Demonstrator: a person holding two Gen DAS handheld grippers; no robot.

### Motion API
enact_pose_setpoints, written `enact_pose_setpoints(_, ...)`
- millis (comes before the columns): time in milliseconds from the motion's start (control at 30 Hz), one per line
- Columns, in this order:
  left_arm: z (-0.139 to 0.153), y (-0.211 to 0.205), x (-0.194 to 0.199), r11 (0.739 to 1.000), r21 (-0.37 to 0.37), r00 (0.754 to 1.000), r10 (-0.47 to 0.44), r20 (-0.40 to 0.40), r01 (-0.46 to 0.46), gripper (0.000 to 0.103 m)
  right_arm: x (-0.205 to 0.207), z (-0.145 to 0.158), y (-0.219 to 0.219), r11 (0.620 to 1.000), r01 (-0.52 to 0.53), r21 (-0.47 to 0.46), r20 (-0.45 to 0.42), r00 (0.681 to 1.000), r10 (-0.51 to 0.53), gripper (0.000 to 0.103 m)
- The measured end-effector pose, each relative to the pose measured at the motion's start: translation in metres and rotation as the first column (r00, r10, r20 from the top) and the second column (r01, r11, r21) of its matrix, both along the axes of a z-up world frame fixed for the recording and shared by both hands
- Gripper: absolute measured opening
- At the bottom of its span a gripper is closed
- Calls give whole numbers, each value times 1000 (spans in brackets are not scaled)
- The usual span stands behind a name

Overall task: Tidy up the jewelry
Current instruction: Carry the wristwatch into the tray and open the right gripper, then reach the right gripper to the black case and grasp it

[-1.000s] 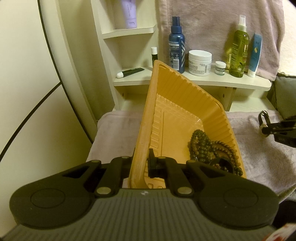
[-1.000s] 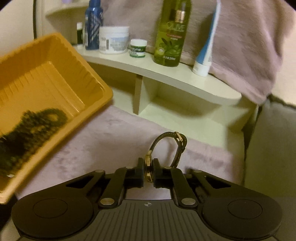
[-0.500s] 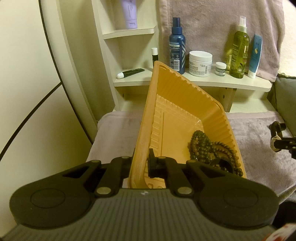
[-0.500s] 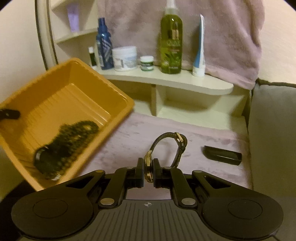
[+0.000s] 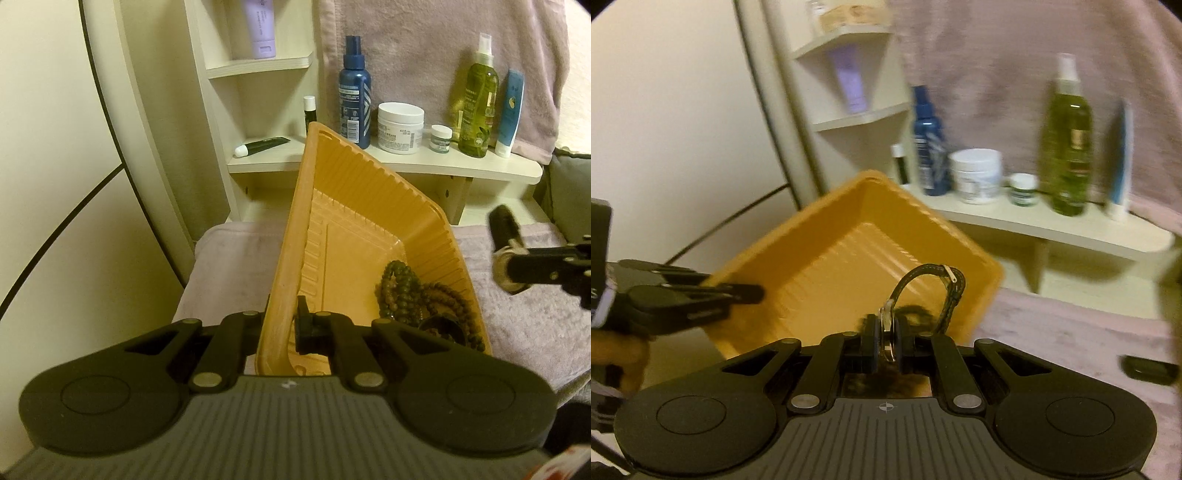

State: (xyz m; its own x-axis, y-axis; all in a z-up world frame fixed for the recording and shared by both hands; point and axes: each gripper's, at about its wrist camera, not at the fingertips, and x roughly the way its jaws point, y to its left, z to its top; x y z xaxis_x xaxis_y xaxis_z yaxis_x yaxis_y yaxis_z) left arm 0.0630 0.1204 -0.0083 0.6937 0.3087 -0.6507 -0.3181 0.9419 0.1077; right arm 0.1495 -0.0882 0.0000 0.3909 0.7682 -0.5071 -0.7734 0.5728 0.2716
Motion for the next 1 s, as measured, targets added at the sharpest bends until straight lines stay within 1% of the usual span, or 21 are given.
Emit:
enact_pose_setpoints(200,0,0,0,1000,-1,1000,1,2,-1,6,-2,-6,23,997,-77,5,-27,997,77,9)
enact_pose_setpoints(400,0,0,-1,1000,-3,1000,3,3,-3,7,-1,-15,42,991,-134,-2,-56,989,133,9)
enact_pose_setpoints(833,0,1,-1,1000,-4,1000,4,3,-4,6,0,-32,56,982,-188,8,-95,978,188,9)
enact_pose_setpoints(867,0,2,-2,1000,-5,1000,3,3,-3,6,0,-33,54,982,-185,19,-96,978,186,10)
enact_pose_setpoints(933,-1,3,-1,1000,-9,1000,9,-1,-9,6,1,-32,50,987,-158,25,-90,983,159,19)
enact_pose_setpoints(967,-2,3,-1,1000,-7,1000,8,-2,-8,6,2,-32,47,989,-144,29,-85,986,146,29)
enact_pose_setpoints(1000,-2,3,-1,1000,-8,1000,9,-1,-9,6,2,-31,43,991,-128,34,-79,988,130,34)
